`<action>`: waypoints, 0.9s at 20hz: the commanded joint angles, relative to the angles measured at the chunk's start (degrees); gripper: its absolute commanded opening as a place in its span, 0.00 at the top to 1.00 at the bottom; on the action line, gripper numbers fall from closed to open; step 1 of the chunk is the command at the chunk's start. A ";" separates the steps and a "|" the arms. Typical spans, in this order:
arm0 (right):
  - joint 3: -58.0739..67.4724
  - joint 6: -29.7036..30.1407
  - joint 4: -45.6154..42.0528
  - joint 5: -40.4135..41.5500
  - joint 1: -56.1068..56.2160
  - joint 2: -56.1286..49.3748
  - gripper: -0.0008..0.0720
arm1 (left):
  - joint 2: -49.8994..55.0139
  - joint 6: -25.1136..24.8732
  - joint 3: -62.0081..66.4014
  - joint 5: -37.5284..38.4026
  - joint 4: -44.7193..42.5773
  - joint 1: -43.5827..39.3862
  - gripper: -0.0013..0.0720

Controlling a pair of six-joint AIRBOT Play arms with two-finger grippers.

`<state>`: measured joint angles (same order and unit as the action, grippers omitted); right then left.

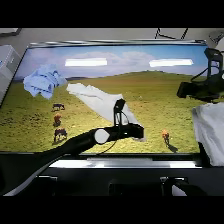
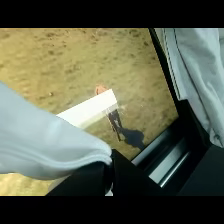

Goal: Fold the clothes and pants, and hang the long-sleeved shirts on hangers.

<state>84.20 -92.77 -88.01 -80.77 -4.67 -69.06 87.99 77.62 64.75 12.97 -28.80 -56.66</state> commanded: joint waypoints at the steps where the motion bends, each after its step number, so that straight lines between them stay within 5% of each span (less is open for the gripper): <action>1: 0.11 0.00 -3.15 0.63 0.04 0.55 0.03 | 6.64 3.56 8.13 1.70 -0.11 -2.49 0.85; 3: 0.11 0.00 -4.57 1.44 0.04 0.52 0.02 | 6.54 3.26 10.78 6.67 -0.48 1.20 0.09; 4: 0.11 0.00 -4.85 2.21 -0.37 0.48 0.02 | 6.25 3.17 12.28 13.07 -2.03 4.76 0.01; 8: 0.07 -1.07 1.07 1.20 -4.85 -2.21 0.03 | 5.53 3.21 21.09 43.78 -13.35 26.36 0.01; 10: 0.04 1.60 8.50 -3.02 -6.23 -5.38 0.04 | 5.31 3.45 23.06 51.74 -16.28 37.94 0.01; 14: -3.43 4.44 19.12 -9.35 -5.42 -10.93 0.04 | 5.49 7.17 21.27 53.31 -18.18 56.06 0.01; 18: -16.65 5.42 21.00 -5.27 -3.96 -10.54 0.03 | 6.62 7.91 15.23 44.92 -17.03 62.31 0.01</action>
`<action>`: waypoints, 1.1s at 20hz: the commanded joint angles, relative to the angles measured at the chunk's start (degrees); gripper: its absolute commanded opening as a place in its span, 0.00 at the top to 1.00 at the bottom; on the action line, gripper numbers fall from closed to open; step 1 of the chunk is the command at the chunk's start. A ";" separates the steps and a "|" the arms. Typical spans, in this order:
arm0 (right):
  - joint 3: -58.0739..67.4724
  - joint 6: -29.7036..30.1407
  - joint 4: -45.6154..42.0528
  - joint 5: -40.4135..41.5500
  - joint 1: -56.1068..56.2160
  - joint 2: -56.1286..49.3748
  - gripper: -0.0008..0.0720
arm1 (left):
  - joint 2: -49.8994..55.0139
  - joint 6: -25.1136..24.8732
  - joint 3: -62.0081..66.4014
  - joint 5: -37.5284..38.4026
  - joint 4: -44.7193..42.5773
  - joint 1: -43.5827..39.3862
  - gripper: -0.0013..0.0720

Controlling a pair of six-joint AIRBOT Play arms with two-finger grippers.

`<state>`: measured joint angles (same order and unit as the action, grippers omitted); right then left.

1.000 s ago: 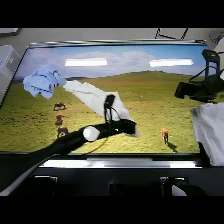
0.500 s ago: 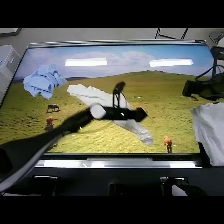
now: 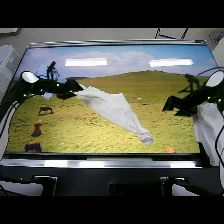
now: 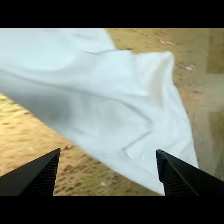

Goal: Fold the clothes and pants, and hang the long-sleeved shirts on hangers.

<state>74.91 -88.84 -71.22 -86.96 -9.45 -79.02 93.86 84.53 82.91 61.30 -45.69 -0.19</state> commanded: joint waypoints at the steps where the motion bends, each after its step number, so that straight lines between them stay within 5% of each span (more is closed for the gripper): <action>1: -10.58 2.10 5.64 2.12 0.92 -0.31 0.03 | 1.97 1.01 -3.85 -5.73 0.63 5.73 0.01; 9: -17.99 6.14 13.25 4.70 0.90 3.17 0.02 | 9.81 0.98 -4.09 -27.30 8.17 5.25 0.01; 22: -18.03 7.06 13.70 7.39 0.90 3.54 0.02 | 13.77 1.05 -3.72 -44.30 8.22 -0.66 0.19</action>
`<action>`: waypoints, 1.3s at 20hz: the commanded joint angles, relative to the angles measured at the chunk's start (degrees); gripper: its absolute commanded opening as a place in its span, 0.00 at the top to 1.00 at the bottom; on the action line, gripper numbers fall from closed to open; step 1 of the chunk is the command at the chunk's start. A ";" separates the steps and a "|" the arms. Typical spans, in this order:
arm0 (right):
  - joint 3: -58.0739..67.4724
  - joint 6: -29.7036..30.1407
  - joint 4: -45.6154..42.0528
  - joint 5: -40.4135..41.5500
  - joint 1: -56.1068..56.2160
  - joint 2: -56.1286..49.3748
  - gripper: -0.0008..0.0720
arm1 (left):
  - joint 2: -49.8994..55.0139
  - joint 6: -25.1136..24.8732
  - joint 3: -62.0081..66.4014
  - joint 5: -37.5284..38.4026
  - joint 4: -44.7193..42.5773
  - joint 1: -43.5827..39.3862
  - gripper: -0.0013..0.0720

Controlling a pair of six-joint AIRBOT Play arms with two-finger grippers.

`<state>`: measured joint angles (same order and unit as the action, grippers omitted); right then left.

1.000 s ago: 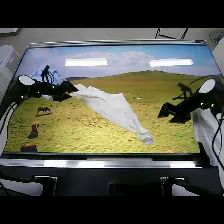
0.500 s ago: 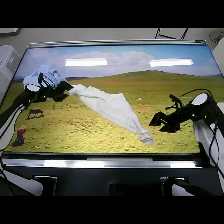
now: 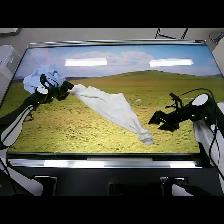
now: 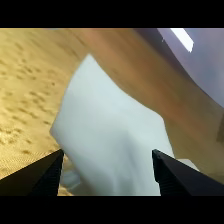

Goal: Fold the clothes and pants, and hang the long-sleeved shirts on hangers.

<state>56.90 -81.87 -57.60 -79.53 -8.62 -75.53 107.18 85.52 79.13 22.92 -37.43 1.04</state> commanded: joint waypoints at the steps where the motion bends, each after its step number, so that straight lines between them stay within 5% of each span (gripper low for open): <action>1: -0.04 0.09 0.09 -0.09 0.07 0.04 0.02 | 0.68 0.37 0.07 -6.73 -0.04 -2.34 0.24; 2: -0.04 0.09 0.00 -0.07 0.09 0.04 0.02 | 1.03 1.27 0.07 -6.99 -0.04 -2.49 0.53; 4: -0.26 0.76 -0.59 0.07 0.46 0.00 0.01 | 1.44 2.43 0.07 -6.78 -0.04 -2.45 0.91; 5: -0.70 1.18 -1.29 0.28 1.68 -0.13 0.01 | 1.31 2.38 0.09 -6.45 -0.04 -2.34 0.95; 10: -7.32 1.36 -1.70 9.44 7.52 -0.37 0.00 | -0.31 -0.24 0.09 -3.85 -0.13 -1.77 0.95; 14: -9.90 1.38 3.13 8.96 7.52 -3.80 0.01 | -1.22 -0.28 0.09 -0.35 -0.33 -1.05 0.95; 15: -10.49 1.40 4.70 8.63 7.52 -4.68 0.10 | -1.46 -0.63 0.09 0.55 -0.31 -0.98 0.95; 16: -10.82 1.53 5.88 7.85 7.52 -5.38 0.29 | -1.75 -1.55 0.09 1.22 -0.31 -0.98 0.95; 18: -10.62 1.68 6.40 6.54 7.50 -5.42 0.93 | -2.84 -3.08 0.11 2.75 -0.31 -0.92 0.95; 22: -1.64 0.28 -0.35 6.14 7.34 -1.84 0.94 | -10.34 -10.34 0.13 4.66 -0.31 -0.17 0.96; 26: 23.21 -8.66 -20.04 6.21 7.34 3.34 0.94 | -26.84 -13.64 1.84 3.61 -0.48 3.69 0.96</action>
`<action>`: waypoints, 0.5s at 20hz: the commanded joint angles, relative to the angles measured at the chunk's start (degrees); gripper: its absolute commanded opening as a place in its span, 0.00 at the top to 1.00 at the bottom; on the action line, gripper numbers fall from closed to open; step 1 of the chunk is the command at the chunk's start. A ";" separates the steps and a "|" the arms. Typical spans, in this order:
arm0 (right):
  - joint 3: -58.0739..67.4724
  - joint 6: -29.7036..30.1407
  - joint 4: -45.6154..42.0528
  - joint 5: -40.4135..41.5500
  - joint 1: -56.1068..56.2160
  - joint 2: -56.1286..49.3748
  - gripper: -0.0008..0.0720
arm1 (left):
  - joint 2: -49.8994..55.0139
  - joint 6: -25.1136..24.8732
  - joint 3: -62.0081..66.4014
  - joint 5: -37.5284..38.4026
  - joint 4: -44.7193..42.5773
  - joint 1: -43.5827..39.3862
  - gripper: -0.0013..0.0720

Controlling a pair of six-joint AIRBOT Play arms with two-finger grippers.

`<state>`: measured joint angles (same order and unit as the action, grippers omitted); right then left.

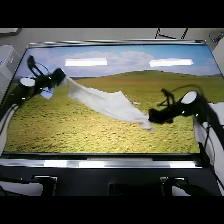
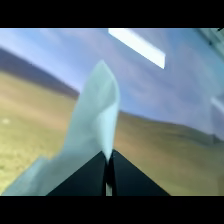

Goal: Fold the clothes and pants, and hang the long-sleeved shirts on hangers.

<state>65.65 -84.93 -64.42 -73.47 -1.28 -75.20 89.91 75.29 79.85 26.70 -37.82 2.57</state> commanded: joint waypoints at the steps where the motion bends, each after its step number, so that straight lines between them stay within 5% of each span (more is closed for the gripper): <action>1: 21.16 -6.01 -16.72 0.74 0.00 4.00 0.94 | -14.47 -3.41 2.38 -0.13 -0.09 3.32 0.96; 5: 40.70 -6.32 -20.26 2.73 0.00 9.09 0.93 | -33.44 -3.37 5.18 -0.33 -0.09 5.68 0.95; 10: 43.91 -7.06 -20.31 5.70 0.00 18.38 0.93 | -49.66 -3.39 5.18 -1.68 -0.48 5.68 0.95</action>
<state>106.30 -91.26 -83.13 -70.37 -1.28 -61.63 49.04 72.14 84.73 26.20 -37.87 7.90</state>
